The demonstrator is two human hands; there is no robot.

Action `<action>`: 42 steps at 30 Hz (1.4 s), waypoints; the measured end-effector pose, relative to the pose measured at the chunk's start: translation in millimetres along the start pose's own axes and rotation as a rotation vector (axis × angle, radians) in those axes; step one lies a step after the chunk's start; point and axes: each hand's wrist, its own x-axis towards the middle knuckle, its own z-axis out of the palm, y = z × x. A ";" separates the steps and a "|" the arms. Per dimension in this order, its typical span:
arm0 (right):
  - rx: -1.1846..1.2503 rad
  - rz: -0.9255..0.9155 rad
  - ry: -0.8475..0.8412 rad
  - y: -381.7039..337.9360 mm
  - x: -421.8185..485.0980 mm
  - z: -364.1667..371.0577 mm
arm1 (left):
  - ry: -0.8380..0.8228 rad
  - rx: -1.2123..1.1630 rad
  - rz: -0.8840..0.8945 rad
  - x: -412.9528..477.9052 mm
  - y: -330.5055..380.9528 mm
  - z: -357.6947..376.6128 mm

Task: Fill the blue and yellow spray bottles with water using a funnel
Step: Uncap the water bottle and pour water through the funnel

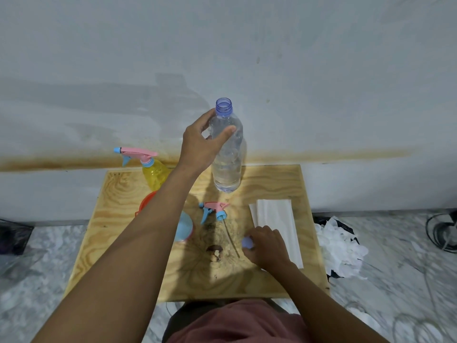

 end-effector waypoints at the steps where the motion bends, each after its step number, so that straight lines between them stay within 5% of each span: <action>1: -0.019 -0.005 0.003 1.9 -6.4 3.9 | -0.001 0.002 0.001 0.7 -0.4 -0.1; 11: -0.123 -0.015 0.076 6.4 -20.9 8.4 | -0.006 0.030 0.011 1.8 -1.5 -0.9; 19: 0.420 0.024 0.381 -19.3 61.5 -77.1 | -0.009 0.058 -0.017 -2.2 6.4 -0.9; 28: 0.790 -0.171 0.456 -61.2 129.5 -119.4 | -0.090 0.121 -0.059 -1.8 9.3 -10.1; 42: 0.864 -0.207 0.481 -67.6 166.1 -111.7 | -0.180 0.124 -0.081 10.1 4.6 -19.5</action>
